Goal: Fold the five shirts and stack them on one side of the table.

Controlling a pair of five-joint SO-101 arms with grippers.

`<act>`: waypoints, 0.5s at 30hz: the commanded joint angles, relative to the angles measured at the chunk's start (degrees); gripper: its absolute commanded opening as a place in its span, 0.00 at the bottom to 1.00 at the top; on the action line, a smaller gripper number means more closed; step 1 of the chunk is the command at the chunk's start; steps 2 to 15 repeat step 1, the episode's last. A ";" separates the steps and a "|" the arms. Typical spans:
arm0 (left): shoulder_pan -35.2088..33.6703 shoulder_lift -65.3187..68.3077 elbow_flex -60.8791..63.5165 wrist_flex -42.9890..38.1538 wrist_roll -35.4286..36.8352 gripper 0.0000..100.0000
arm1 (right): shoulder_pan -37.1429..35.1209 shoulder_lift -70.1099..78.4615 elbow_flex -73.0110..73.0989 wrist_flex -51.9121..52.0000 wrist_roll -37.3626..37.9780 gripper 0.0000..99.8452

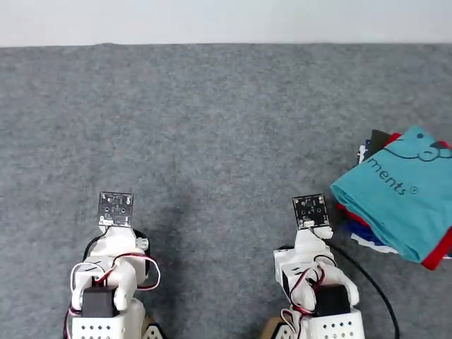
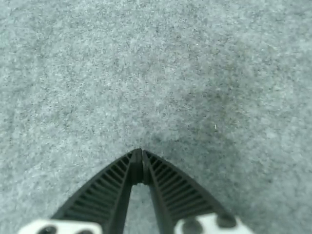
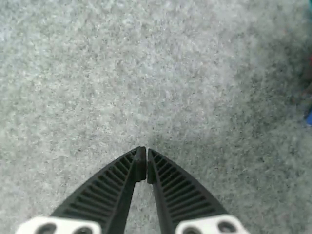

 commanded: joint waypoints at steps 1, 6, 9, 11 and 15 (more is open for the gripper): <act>-0.18 -0.62 -0.31 0.35 -0.18 0.00 | -0.13 -0.75 0.70 0.40 -0.44 0.01; -0.18 -0.62 -0.31 0.35 -0.18 0.00 | -0.13 -0.75 0.70 0.40 -0.44 0.01; -0.18 -0.62 -0.31 0.35 -0.18 0.00 | -0.13 -0.75 0.70 0.40 -0.44 0.01; -0.18 -0.62 -0.31 0.35 -0.18 0.00 | -0.13 -0.75 0.70 0.40 -0.44 0.01; -0.18 -0.62 -0.31 0.35 -0.18 0.00 | -0.13 -0.75 0.70 0.40 -0.44 0.01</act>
